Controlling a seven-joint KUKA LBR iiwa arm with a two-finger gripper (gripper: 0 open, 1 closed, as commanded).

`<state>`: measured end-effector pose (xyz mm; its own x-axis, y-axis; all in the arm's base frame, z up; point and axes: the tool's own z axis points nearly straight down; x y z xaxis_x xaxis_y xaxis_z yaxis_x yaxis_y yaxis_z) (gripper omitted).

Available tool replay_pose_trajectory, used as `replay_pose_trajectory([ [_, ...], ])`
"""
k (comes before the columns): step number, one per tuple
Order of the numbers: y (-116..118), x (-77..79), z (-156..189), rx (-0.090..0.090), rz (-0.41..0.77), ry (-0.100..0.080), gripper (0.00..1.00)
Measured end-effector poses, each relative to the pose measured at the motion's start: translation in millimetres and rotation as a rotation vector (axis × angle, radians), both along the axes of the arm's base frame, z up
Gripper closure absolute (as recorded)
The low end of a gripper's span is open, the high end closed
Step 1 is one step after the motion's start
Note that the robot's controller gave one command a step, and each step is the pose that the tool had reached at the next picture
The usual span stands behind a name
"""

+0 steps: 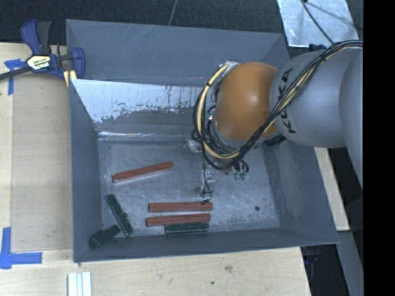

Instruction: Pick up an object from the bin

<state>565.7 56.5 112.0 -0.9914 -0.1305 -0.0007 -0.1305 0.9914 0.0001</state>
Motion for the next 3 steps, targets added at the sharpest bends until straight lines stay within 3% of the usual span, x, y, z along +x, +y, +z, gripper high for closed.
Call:
replay_pose_trajectory([
  [1,47,17.9,4,0.000,-0.132,-0.003,0.00],
  [2,56,-14.8,2,0.001,0.011,-0.002,0.00],
  [3,70,-32.4,-23,0.000,0.180,-0.001,0.00],
])
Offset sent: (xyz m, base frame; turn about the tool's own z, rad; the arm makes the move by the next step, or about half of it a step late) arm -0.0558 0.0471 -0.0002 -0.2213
